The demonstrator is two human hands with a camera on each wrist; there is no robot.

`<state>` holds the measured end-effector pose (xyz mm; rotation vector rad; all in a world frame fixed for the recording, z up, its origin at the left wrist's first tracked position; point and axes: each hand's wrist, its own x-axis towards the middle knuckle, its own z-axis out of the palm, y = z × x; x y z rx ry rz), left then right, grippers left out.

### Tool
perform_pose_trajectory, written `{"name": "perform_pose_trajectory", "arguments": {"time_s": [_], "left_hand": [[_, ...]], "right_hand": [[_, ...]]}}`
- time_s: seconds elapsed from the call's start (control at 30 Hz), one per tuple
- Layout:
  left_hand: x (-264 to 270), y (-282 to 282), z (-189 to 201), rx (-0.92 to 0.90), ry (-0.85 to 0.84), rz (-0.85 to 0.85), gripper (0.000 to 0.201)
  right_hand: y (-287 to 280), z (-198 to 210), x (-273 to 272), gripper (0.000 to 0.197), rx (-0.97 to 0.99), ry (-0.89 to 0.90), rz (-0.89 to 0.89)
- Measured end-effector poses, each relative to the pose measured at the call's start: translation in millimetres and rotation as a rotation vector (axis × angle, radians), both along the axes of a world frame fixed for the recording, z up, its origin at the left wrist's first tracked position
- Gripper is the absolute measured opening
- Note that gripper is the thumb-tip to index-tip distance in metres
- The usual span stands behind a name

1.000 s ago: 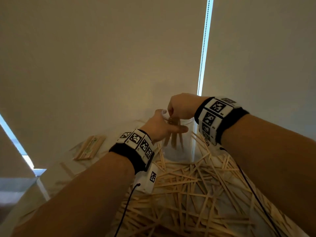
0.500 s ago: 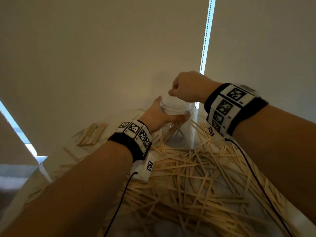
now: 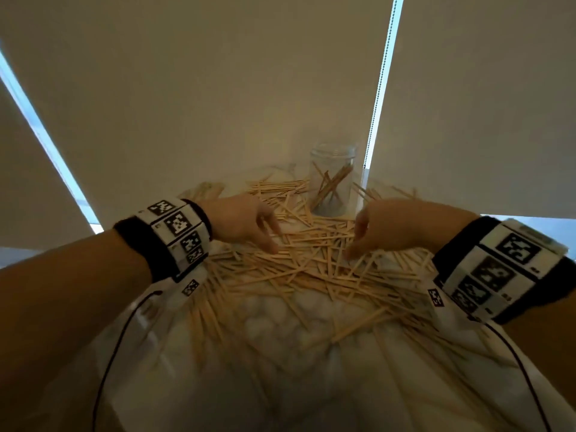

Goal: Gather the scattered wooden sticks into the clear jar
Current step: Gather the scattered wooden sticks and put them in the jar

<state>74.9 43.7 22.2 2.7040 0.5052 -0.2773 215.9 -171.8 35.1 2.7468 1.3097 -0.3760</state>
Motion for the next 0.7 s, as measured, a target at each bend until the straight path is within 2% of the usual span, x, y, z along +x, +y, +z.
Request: {"name": "perform_pose_trajectory", "arguments": {"time_s": [0.07, 0.13, 0.2, 0.3, 0.4, 0.5, 0.57, 0.7], "left_hand": [[-28.8, 8.2, -3.9, 0.026, 0.125, 0.077, 0.049], [-52.8, 12.7, -6.2, 0.084, 0.235, 0.180, 0.059], [-71.4, 10.5, -11.0, 0.161, 0.331, 0.247, 0.069], [-82.5, -4.1, -28.2, 0.182, 0.412, 0.280, 0.082], [-76.4, -22.4, -41.0, 0.309, 0.323, 0.260, 0.072], [-57.9, -35.8, -45.1, 0.230, 0.203, 0.296, 0.058], [-44.8, -39.0, -44.6, 0.135, 0.138, 0.313, 0.046], [-26.6, -42.3, -38.0, 0.018, 0.084, 0.359, 0.028]], "right_hand": [[-12.1, -12.1, -8.1, 0.071, -0.193, 0.039, -0.036], [-22.5, -20.8, -14.5, 0.076, -0.313, 0.041, -0.062], [-27.2, -26.9, -20.0, 0.068, -0.349, 0.012, -0.061], [-23.6, -33.3, -22.4, 0.048, -0.295, 0.032, -0.014], [-15.9, -35.6, -27.3, 0.045, -0.223, -0.023, 0.028], [-9.7, -40.0, -27.5, 0.040, -0.155, -0.054, 0.067], [-5.1, -41.5, -25.8, 0.044, -0.167, -0.045, 0.077], [-1.6, -39.6, -21.2, 0.043, -0.168, -0.030, 0.111]]}}
